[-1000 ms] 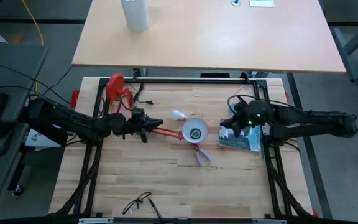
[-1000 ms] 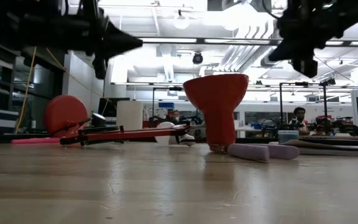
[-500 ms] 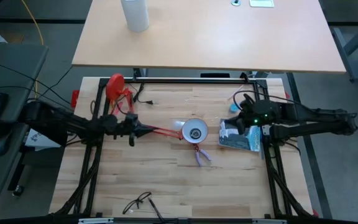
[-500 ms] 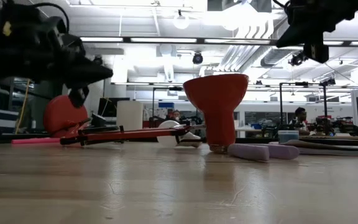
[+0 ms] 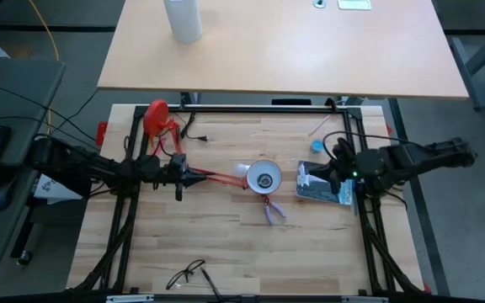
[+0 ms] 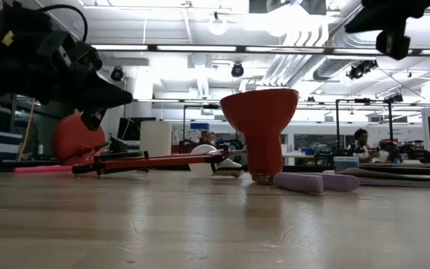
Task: Screw lightbulb
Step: Return to Home Position
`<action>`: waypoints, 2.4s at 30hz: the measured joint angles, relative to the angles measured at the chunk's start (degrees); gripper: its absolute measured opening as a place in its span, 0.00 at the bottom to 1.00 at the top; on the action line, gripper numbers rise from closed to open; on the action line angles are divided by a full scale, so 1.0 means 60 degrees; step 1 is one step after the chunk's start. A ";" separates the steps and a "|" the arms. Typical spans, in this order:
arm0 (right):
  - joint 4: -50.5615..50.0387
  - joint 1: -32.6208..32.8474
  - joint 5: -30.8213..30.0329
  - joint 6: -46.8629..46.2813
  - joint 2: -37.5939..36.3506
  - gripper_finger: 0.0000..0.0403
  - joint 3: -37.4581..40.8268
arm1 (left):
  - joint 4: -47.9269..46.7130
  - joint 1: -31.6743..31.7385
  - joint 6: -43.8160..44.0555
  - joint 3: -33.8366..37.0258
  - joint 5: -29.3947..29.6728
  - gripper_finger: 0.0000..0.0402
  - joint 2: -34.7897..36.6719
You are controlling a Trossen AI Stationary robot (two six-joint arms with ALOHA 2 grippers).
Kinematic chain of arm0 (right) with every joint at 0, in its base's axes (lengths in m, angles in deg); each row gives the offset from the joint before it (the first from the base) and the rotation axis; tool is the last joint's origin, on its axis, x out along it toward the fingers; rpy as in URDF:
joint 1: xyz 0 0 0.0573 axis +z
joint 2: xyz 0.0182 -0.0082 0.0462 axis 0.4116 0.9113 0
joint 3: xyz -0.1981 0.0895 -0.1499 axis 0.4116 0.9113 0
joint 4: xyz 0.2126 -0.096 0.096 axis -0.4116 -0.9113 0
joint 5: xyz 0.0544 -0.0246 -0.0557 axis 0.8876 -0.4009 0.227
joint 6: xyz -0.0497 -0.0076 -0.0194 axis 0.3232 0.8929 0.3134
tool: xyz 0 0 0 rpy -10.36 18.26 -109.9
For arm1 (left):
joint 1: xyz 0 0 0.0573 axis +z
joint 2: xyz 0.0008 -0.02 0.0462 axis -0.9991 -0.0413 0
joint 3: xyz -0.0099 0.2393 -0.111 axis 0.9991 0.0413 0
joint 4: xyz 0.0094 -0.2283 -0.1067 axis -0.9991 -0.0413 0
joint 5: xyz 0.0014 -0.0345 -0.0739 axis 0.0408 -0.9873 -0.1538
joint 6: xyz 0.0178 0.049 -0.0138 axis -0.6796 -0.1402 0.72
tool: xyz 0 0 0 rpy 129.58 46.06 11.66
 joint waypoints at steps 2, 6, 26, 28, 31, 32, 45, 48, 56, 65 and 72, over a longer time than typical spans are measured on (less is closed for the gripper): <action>-0.0060 0.0754 -0.0713 0.0002 -0.0134 0.00 0.0000 | -0.0003 0.0000 -0.0007 0.0000 0.0003 0.00 -0.0016; -0.0329 0.2382 -0.2819 0.0347 -0.0252 0.00 0.0013 | -0.0218 0.0000 -0.0011 0.0000 0.0004 0.00 -0.0021; 0.7396 -0.0441 0.1823 0.5707 -0.3815 0.00 0.5738 | -0.0331 -0.0004 -0.0011 0.0000 0.0022 0.00 -0.0025; 0.7370 -0.0812 0.2357 0.6015 -0.3821 0.00 0.6109 | -0.0332 0.0000 -0.0015 0.0000 0.0028 0.00 -0.0025; 0.7534 -0.1304 0.2800 0.5986 -0.3815 0.00 0.6643 | -0.0306 -0.0004 -0.0011 0.0000 0.0026 0.00 -0.0025; 0.7554 -0.1435 0.2933 0.6001 -0.3796 0.00 0.6648 | -0.0310 -0.0004 -0.0015 0.0000 0.0029 0.00 -0.0025; 0.5431 -0.1891 0.1517 0.6455 -0.3672 0.00 0.6634 | -0.0305 -0.0007 -0.0017 0.0000 0.0027 0.00 -0.0025; 0.5428 -0.1891 0.1516 0.6455 -0.3672 0.00 0.6634 | -0.0954 -0.0004 -0.0013 0.0008 0.0028 0.00 0.0507; 0.5406 -0.1847 0.1549 0.6455 -0.5301 0.00 0.6634 | -0.5237 -0.0004 -0.0013 0.0008 0.0026 0.00 0.5274; 0.6509 -0.1884 0.1495 0.6459 -0.6291 0.00 0.6652 | -0.8914 -0.0006 -0.0013 -0.0003 0.0499 0.00 0.9525; 0.6286 -0.1931 0.1480 0.6459 -0.6103 0.00 0.6652 | -0.8911 -0.0074 -0.0021 -0.0003 0.0522 0.00 1.0347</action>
